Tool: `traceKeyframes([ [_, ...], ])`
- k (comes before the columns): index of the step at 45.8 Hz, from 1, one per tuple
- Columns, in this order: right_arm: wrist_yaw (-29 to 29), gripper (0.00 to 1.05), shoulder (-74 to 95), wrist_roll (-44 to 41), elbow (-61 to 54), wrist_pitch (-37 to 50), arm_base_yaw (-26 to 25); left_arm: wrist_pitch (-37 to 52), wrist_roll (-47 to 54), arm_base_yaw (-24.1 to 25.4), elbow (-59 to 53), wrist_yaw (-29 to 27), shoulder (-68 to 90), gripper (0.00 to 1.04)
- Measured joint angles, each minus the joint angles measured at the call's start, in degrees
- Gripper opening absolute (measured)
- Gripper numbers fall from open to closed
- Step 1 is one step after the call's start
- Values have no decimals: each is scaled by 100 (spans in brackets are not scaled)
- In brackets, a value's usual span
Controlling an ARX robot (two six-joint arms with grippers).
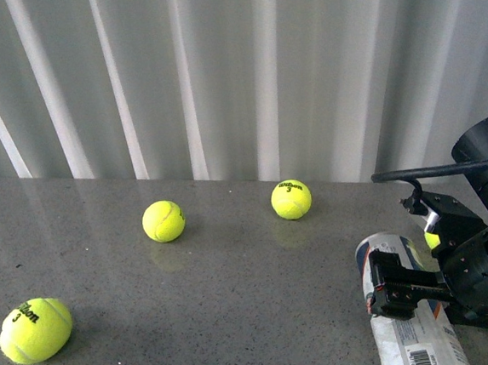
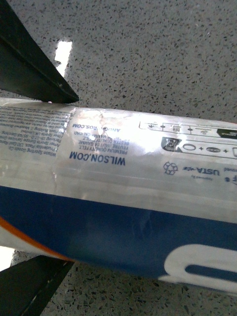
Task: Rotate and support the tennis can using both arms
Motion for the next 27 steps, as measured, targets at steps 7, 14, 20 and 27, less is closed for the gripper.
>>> traceKeyframes([
  [7, 0, 61, 85, 7, -61, 201, 20, 0, 0, 0, 0, 0, 0, 98],
  [14, -4, 44, 94, -13, -79, 245, 20, 0, 0, 0, 0, 0, 0, 98],
  [20, 116, 33, -28, -214, -79, 205, 61, 0, 0, 0, 0, 0, 0, 98],
  [27, 590, 24, -588, -1191, -129, 321, 258, 0, -2, 0, 0, 0, 0, 98],
])
